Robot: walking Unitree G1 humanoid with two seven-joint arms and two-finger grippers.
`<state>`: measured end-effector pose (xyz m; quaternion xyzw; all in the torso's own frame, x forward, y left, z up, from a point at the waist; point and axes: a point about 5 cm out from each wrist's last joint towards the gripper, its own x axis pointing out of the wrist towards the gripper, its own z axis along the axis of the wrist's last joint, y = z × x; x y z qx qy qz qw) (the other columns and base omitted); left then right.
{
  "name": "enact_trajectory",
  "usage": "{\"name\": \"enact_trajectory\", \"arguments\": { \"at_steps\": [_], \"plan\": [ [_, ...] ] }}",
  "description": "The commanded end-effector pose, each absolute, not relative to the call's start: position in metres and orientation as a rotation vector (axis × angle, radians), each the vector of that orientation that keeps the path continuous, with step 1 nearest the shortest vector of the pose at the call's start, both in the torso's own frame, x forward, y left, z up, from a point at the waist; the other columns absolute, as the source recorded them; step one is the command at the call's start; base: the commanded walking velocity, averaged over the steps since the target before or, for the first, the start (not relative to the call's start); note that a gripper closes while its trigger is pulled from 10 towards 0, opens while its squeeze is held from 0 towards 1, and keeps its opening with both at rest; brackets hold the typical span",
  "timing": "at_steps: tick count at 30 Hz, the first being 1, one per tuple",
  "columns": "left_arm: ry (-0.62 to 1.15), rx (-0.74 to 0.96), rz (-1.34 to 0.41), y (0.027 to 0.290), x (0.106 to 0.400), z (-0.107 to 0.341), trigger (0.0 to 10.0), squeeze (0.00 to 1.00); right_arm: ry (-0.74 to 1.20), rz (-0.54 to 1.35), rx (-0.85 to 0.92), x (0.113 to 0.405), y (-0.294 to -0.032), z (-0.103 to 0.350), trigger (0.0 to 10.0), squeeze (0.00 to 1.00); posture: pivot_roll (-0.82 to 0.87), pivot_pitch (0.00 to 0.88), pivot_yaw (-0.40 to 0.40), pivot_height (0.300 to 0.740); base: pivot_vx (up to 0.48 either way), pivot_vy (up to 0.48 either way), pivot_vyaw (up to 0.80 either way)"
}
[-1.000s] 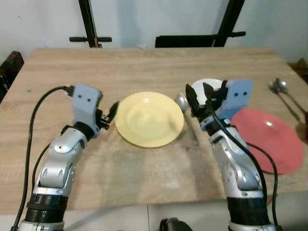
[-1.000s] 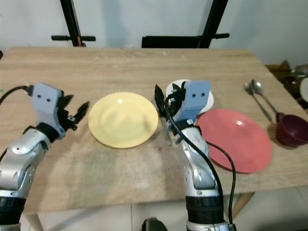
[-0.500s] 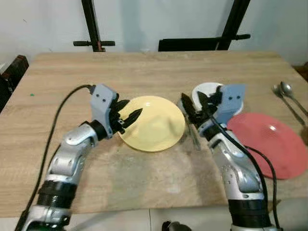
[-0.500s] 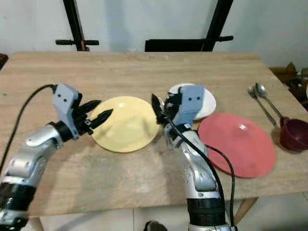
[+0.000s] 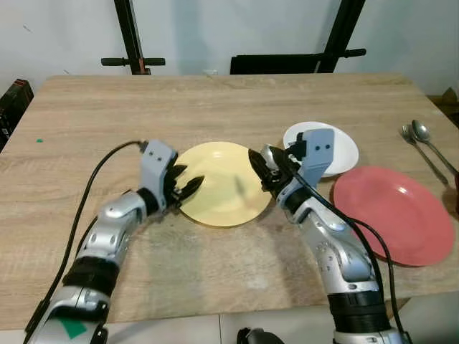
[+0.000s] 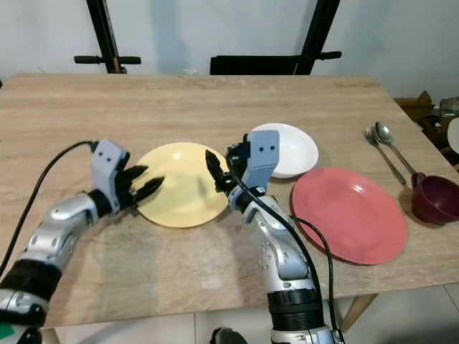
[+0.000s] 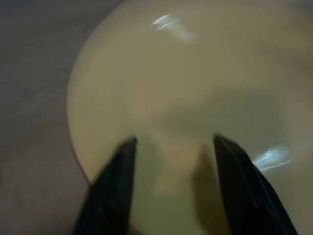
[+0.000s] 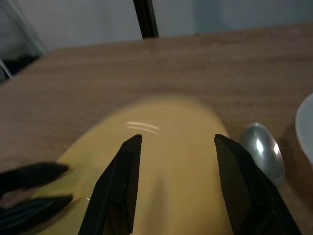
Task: Setting the table
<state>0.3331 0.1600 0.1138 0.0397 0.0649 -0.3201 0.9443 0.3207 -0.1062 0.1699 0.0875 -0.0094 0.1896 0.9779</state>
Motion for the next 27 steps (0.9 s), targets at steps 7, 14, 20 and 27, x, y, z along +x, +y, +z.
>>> {"name": "enact_trajectory", "arguments": {
  "at_steps": [7,14,20,27],
  "plan": [
    [0.211,0.007,-0.637,0.167,0.312,0.084,10.0,0.01,0.044,0.346,0.107,0.318,-0.117,0.156,10.0,0.0,-0.09,0.084,0.006,0.74,0.0,0.0,0.0],
    [0.213,0.005,-0.65,0.161,0.31,0.08,10.0,0.0,-0.014,0.299,0.038,0.319,-0.13,0.166,10.0,0.0,-0.1,0.085,0.007,0.74,0.0,0.0,0.0],
    [0.212,0.0,-0.651,0.161,0.31,0.081,10.0,0.0,-0.014,0.254,0.085,0.319,-0.138,0.165,10.0,0.0,-0.11,0.089,0.012,0.74,0.0,0.0,0.0],
    [0.207,-0.004,-0.646,0.162,0.31,0.082,10.0,0.0,0.119,0.412,0.366,0.311,-0.115,0.146,10.0,0.0,-0.1,0.086,0.01,0.74,0.0,0.0,0.0]
  ]
}}
